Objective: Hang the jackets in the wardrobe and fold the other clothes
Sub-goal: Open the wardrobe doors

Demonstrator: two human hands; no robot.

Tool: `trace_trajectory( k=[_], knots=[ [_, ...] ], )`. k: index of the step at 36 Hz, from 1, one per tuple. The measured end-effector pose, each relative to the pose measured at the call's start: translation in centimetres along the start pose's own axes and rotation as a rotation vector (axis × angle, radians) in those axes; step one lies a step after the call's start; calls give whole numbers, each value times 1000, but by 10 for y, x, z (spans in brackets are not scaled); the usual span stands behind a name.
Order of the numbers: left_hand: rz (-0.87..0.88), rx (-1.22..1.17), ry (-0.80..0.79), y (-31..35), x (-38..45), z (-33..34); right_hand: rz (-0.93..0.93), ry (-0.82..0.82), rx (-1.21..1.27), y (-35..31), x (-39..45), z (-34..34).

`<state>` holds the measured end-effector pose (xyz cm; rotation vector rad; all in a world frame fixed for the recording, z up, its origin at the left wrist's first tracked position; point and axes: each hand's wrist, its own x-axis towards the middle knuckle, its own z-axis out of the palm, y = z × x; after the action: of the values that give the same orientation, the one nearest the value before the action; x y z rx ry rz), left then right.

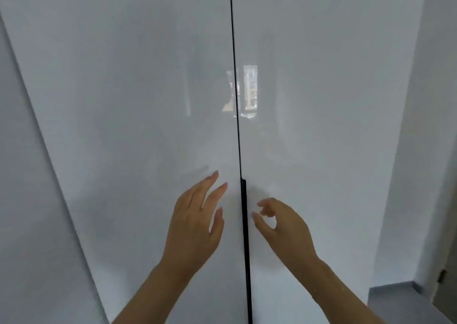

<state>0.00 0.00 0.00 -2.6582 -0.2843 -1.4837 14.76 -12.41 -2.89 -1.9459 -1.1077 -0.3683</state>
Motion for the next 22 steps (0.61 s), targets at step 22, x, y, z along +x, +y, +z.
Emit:
trace_trajectory(
  k=[22],
  knots=[
    [-620, -522, -15, -10, 1, 48, 32, 149, 286, 32, 46, 78]
  ],
)
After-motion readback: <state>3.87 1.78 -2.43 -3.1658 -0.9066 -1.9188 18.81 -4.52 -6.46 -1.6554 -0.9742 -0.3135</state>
